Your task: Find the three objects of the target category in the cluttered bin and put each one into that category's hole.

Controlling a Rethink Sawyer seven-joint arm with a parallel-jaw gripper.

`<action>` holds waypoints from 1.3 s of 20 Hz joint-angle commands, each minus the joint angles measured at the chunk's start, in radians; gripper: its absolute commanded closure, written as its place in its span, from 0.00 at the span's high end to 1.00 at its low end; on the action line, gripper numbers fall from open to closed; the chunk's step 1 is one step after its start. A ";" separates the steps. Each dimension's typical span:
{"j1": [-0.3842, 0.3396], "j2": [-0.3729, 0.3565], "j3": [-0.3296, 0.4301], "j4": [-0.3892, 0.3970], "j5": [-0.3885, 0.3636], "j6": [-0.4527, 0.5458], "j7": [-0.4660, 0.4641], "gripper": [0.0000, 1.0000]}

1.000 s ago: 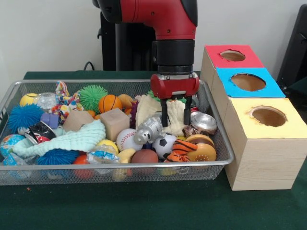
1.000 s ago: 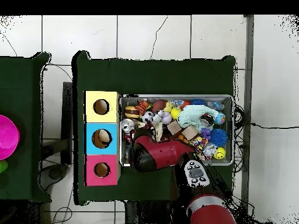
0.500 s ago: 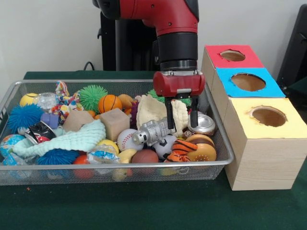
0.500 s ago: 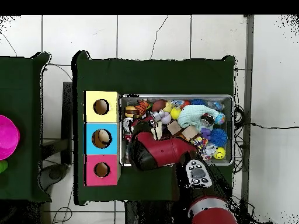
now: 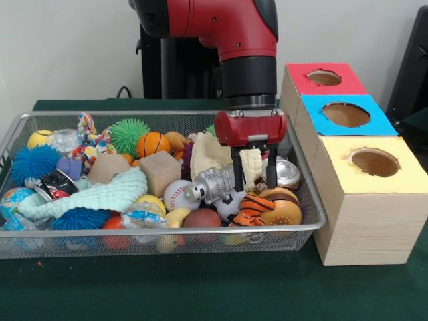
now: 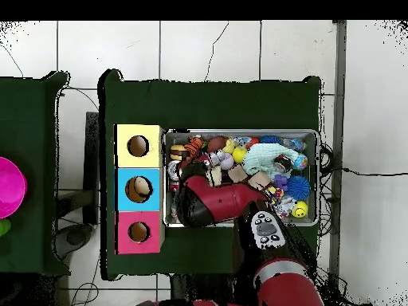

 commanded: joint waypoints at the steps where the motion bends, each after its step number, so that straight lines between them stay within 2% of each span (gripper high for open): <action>1: 0.006 0.126 -0.002 -0.127 -0.053 -0.071 0.082 1.00; 4: 0.011 0.144 -0.007 -0.139 -0.049 -0.062 0.085 1.00; 6: 0.015 0.139 -0.007 -0.144 -0.060 0.022 0.057 1.00; 8: 0.016 0.139 -0.010 -0.147 -0.060 0.044 0.051 1.00; 9: 0.017 0.139 -0.011 -0.148 -0.061 0.055 0.048 0.00; 13: 0.008 0.115 0.005 -0.130 -0.067 0.059 0.060 0.00; 15: 0.002 0.058 0.016 -0.088 -0.057 0.104 0.066 0.00; 17: -0.013 -0.036 0.044 -0.017 -0.046 0.172 0.065 0.00; 19: -0.024 -0.146 0.068 0.061 0.001 0.301 0.051 0.00; 21: -0.033 -0.259 0.095 0.124 0.084 0.504 0.008 0.00; 24: 0.002 -0.376 0.079 0.146 0.180 0.745 -0.017 0.00; 26: 0.019 -0.419 0.071 0.148 0.207 0.820 -0.010 0.00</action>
